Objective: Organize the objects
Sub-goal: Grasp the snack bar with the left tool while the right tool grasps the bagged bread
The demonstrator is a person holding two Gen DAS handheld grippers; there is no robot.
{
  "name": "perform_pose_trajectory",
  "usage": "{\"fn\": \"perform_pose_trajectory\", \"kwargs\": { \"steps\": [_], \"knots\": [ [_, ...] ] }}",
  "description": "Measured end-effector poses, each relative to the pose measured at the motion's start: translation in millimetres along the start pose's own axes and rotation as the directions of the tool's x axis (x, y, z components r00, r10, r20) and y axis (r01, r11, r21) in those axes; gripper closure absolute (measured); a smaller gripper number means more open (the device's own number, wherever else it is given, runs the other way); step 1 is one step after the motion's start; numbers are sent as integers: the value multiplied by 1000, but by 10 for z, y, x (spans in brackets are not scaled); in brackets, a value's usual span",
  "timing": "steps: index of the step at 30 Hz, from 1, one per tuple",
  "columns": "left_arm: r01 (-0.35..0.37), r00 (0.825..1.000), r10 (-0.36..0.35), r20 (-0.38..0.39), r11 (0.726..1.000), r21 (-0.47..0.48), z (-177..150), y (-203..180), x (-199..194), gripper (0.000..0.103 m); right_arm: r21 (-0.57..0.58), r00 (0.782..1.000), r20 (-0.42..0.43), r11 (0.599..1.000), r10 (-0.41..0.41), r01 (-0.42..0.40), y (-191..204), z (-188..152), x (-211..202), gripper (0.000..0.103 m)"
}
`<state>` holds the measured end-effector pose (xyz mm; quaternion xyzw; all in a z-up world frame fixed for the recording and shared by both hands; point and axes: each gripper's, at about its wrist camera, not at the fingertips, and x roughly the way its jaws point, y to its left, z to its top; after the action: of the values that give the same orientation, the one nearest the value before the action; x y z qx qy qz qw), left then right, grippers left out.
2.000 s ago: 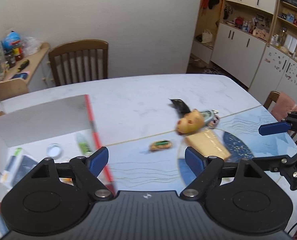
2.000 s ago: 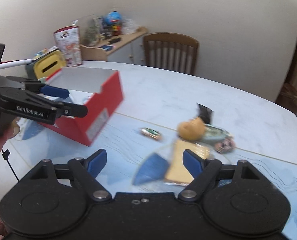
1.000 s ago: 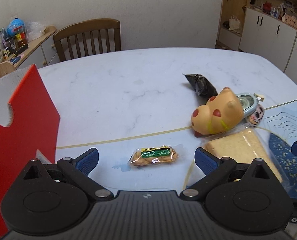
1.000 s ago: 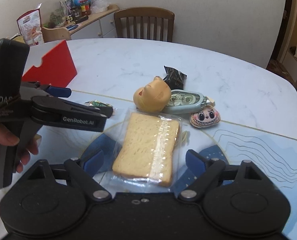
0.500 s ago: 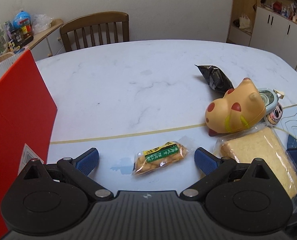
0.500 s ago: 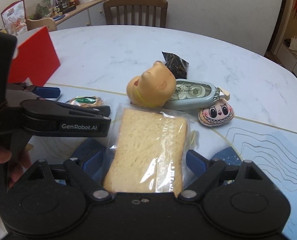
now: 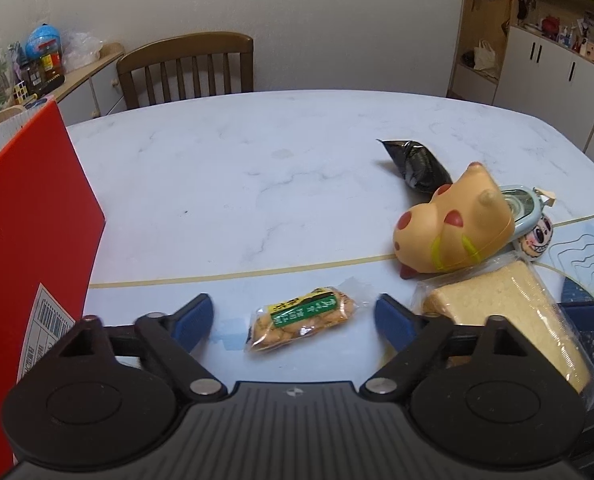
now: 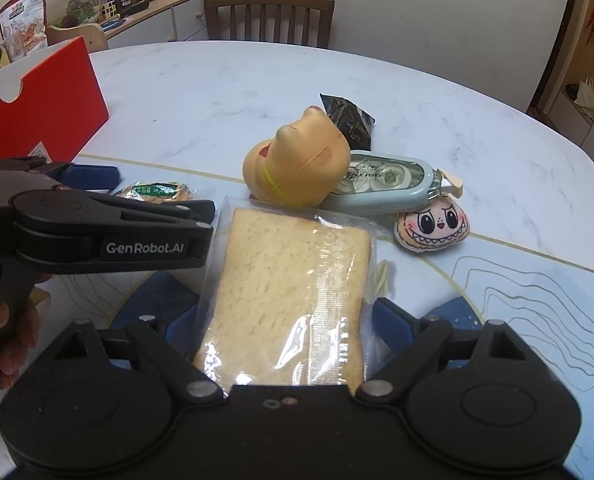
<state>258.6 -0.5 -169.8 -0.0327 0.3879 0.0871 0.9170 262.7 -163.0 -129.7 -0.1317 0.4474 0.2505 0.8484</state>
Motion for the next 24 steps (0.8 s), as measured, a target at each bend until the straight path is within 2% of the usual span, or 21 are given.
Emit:
{"fn": "perform_pose_trajectory", "kwargs": {
  "steps": [1,4,8,10,12,24],
  "knots": [
    [2,1000,-2,2,1000,-4,6,-2,-8,26,2,1000,-1,1000,1,-1,-3,-4,-6,14],
    [25,1000,-25,8,1000,-16,28,2,-28,45,8,1000,3,1000,4,-4,-5,-13,-23,18],
    [54,998,-54,9,999,-3,32,0,-47,69,2,1000,17,1000,13,-13,3,-24,-95,30],
    [64,998,-64,4,998,-4,35,2,-53,72,5,1000,18,1000,23,-24,-2,-35,-122,31],
    [84,996,-84,0,996,-10,36,12,-59,81,14,999,20,999,34,-34,-7,-55,-151,32],
    [152,988,-152,-26,988,5,-159,8,-346,84,84,996,-6,992,94,-93,-16,-273,-420,33]
  ]
}}
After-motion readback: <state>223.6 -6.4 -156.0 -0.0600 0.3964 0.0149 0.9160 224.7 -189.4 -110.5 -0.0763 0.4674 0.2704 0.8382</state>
